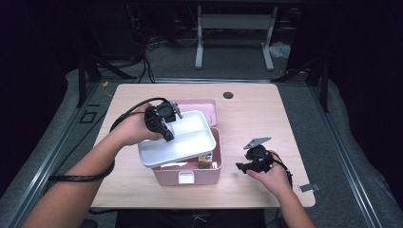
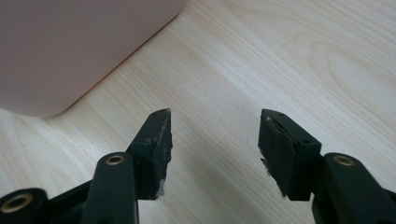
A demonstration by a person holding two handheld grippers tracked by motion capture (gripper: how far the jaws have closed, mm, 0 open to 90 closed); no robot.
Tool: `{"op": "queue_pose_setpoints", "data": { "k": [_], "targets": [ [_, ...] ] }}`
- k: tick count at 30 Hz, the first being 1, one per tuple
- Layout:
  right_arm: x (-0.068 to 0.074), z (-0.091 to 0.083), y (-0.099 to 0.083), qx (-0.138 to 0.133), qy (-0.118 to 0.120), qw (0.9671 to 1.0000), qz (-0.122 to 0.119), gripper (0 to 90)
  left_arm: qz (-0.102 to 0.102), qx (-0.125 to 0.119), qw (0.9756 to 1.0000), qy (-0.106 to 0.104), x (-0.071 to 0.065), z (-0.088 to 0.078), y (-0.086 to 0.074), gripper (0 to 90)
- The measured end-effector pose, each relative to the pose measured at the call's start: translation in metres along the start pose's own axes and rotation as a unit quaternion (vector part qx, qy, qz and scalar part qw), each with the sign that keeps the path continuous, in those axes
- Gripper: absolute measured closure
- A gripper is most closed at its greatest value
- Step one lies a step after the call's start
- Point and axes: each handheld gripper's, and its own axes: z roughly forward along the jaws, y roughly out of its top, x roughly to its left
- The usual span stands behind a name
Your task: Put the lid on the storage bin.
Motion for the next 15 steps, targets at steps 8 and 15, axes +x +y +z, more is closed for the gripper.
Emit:
{"op": "queue_pose_setpoints", "data": {
  "k": [8,15],
  "targets": [
    [-0.001,-0.004,-0.006,-0.005,0.002,0.9999,0.009,44.2,0.038,-0.001,0.9991,-0.016,-0.013,0.012,0.018,89.3],
    [-0.003,-0.008,-0.011,-0.002,-0.010,0.9999,0.013,44.2,0.063,0.008,0.9977,-0.022,-0.015,0.023,0.022,89.2]
  ]
}}
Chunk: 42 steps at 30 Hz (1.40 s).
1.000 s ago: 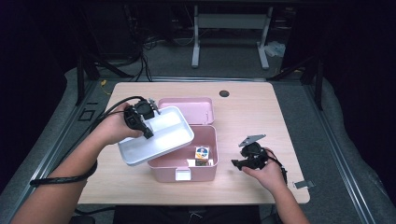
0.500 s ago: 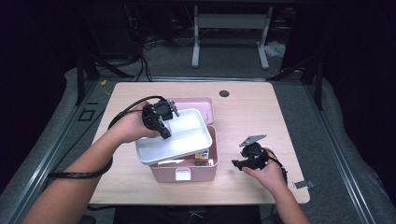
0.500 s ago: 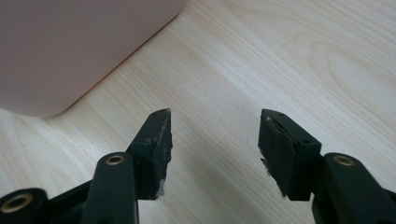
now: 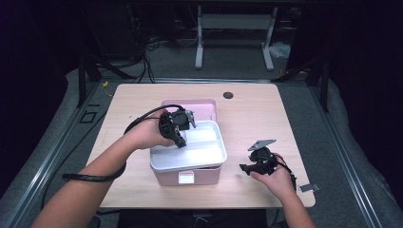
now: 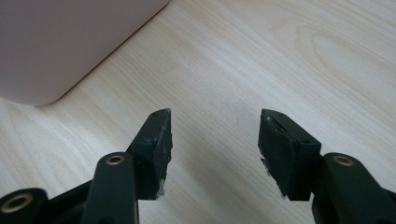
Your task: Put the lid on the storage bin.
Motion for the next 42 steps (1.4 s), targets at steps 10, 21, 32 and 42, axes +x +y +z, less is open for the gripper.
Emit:
{"op": "queue_pose_setpoints", "data": {
  "k": [10,21,32,42],
  "targets": [
    [0.000,-0.001,-0.002,0.000,0.001,1.0000,0.005,44.4,0.042,0.021,0.9989,-0.002,0.009,0.015,-0.004,88.4],
    [-0.001,0.000,-0.002,0.000,0.004,1.0000,0.004,44.6,0.061,0.029,0.9977,0.003,0.010,0.033,-0.002,88.3],
    [0.000,0.001,-0.002,-0.001,0.007,1.0000,0.004,44.6,0.056,0.031,0.9979,0.004,0.010,0.041,-0.004,87.4],
    [0.000,0.000,-0.001,0.001,0.004,1.0000,0.003,44.5,0.008,0.037,0.9991,0.020,0.013,0.040,-0.014,74.0]
  ]
}}
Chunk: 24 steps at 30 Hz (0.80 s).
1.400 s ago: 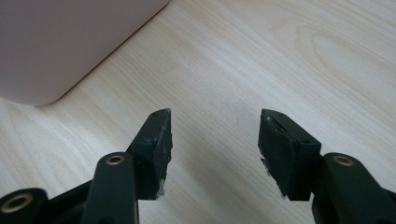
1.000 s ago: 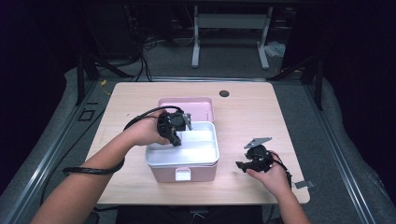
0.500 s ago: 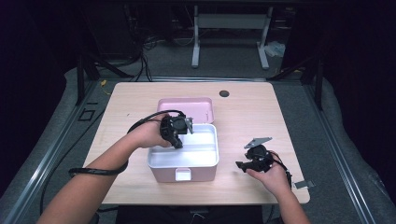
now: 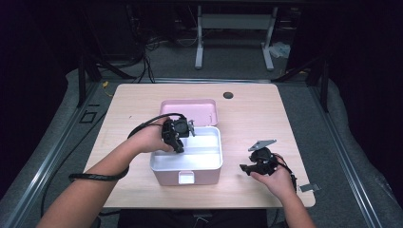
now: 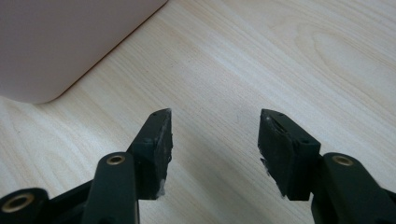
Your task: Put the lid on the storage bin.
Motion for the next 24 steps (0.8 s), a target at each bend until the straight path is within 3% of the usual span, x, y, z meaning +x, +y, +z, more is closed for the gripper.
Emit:
{"op": "queue_pose_setpoints", "data": {
  "k": [2,8,13,21,24],
  "targets": [
    [0.000,0.000,0.000,-0.001,0.002,1.0000,0.002,44.5,-0.014,0.005,0.9999,-0.004,0.002,-0.001,-0.006,71.8],
    [0.000,0.002,0.001,0.003,-0.002,1.0000,-0.001,44.5,-0.028,0.014,0.9995,0.001,0.006,-0.004,-0.021,67.2],
    [0.000,0.003,0.001,0.001,0.002,1.0000,-0.001,44.5,-0.026,0.017,0.9995,0.009,0.007,-0.005,-0.028,62.1],
    [0.000,0.002,0.001,0.002,-0.004,1.0000,0.000,44.4,-0.028,0.026,0.9992,0.011,0.009,-0.007,-0.034,61.9],
    [-0.001,0.002,0.001,-0.002,0.000,1.0000,0.003,44.3,-0.038,0.024,0.9988,0.020,0.011,-0.007,-0.038,62.0]
  ]
}}
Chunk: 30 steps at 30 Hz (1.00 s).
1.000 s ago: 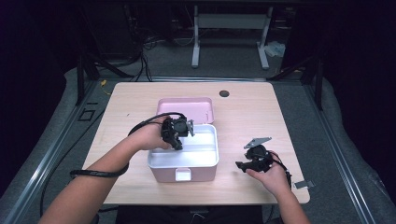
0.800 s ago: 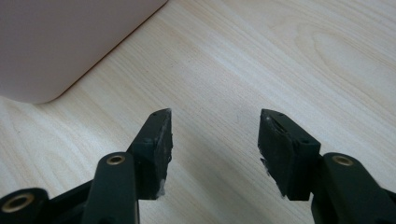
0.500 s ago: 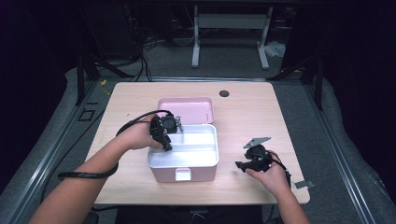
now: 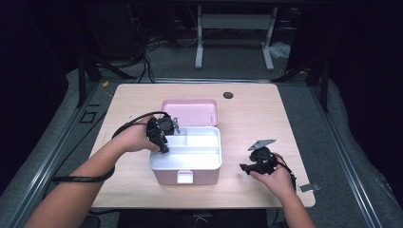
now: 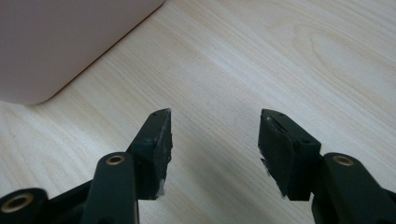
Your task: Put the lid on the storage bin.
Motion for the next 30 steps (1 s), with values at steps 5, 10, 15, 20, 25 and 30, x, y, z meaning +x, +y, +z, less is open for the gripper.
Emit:
{"op": "queue_pose_setpoints", "data": {
  "k": [5,10,15,20,25,30],
  "targets": [
    [-0.001,0.000,0.004,-0.002,0.001,1.0000,0.009,43.8,-0.017,-0.009,0.9998,-0.005,0.001,0.000,-0.004,62.1],
    [-0.001,-0.002,0.018,0.003,0.000,1.0000,0.003,43.5,-0.038,-0.015,0.9991,-0.014,0.002,0.001,-0.006,62.6],
    [-0.004,-0.009,0.041,0.001,0.006,1.0000,0.005,42.9,-0.039,-0.011,0.9991,-0.012,0.001,0.001,-0.005,62.5],
    [-0.009,-0.015,0.069,-0.001,-0.001,1.0000,0.002,42.2,-0.041,0.002,0.9991,-0.004,-0.001,0.001,-0.001,62.7],
    [-0.012,-0.019,0.094,-0.003,0.006,1.0000,0.005,41.3,-0.041,0.010,0.9991,0.001,-0.003,0.001,0.002,64.1],
    [-0.013,-0.019,0.114,0.005,0.000,1.0000,0.003,40.6,-0.040,0.013,0.9991,0.006,-0.006,0.001,0.002,65.6]
  ]
}}
